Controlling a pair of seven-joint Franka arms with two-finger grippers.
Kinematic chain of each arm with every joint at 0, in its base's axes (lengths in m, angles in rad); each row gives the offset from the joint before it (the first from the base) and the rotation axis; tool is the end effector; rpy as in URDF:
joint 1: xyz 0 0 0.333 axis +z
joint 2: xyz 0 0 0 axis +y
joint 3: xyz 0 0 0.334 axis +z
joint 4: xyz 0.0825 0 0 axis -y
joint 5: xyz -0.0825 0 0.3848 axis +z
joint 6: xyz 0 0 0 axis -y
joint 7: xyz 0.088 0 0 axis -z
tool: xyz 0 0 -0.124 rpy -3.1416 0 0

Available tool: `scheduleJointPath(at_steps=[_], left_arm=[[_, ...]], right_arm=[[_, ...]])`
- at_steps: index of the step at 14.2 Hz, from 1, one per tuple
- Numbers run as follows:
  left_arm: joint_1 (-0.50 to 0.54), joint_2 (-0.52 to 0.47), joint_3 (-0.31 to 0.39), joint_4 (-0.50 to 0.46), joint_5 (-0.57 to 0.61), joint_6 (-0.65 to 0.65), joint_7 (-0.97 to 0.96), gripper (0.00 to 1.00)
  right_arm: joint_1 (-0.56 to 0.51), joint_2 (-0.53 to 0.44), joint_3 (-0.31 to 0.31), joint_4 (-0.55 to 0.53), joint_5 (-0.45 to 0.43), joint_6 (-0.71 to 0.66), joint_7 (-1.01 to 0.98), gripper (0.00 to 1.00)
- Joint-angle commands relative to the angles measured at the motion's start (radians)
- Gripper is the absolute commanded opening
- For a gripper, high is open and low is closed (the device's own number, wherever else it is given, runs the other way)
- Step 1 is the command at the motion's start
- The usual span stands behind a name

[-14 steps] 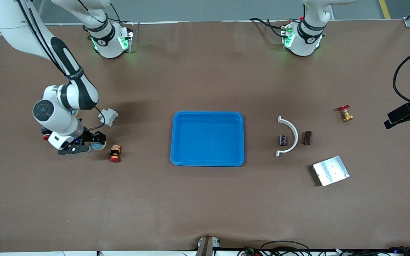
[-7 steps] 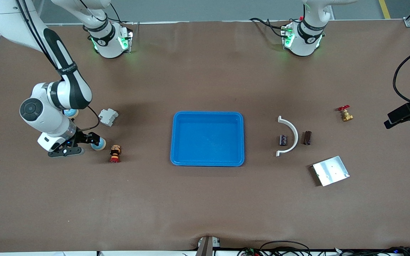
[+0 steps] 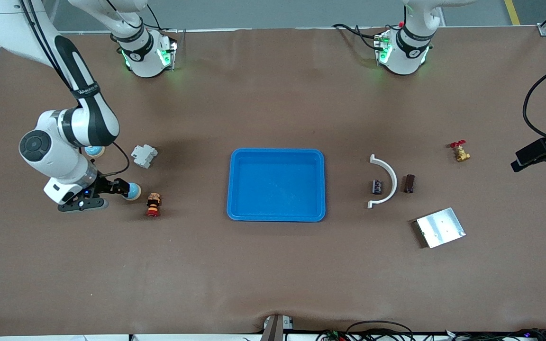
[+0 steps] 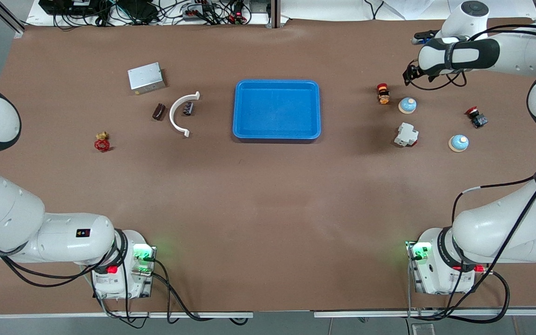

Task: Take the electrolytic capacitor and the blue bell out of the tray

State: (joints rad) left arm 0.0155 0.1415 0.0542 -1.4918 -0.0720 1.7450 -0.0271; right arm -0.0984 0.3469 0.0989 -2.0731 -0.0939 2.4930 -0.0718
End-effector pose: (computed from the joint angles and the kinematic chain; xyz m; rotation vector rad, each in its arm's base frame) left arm 0.6184 0.0331 0.5972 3.0710 0.1604 0.1743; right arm 0.6042 -0.0015 0.2684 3.1032 0.2143 0.1161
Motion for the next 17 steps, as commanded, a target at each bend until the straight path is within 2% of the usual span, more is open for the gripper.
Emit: scheduleJointPath(at_steps=[1, 9, 13, 17], left_arm=[[0.006, 0.007, -0.005, 0.015, 0.015, -0.009, 0.003, 1.0], [0.003, 0.006, -0.008, 0.015, 0.012, -0.01, 0.004, 1.0], [0.003, 0.006, -0.007, 0.015, 0.018, -0.01, -0.001, 1.0], [-0.002, 0.006, -0.007, 0.018, 0.02, -0.01, -0.004, 1.0]], right_arm=[[-0.012, -0.019, 0.012, 0.025, 0.013, -0.049, -0.022, 1.0], [-0.029, -0.055, 0.007, 0.094, 0.017, -0.187, -0.076, 1.0], [-0.037, -0.097, 0.004, 0.096, 0.146, -0.189, -0.069, 1.0], [-0.035, -0.152, 0.004, 0.113, 0.148, -0.256, -0.011, 1.0]])
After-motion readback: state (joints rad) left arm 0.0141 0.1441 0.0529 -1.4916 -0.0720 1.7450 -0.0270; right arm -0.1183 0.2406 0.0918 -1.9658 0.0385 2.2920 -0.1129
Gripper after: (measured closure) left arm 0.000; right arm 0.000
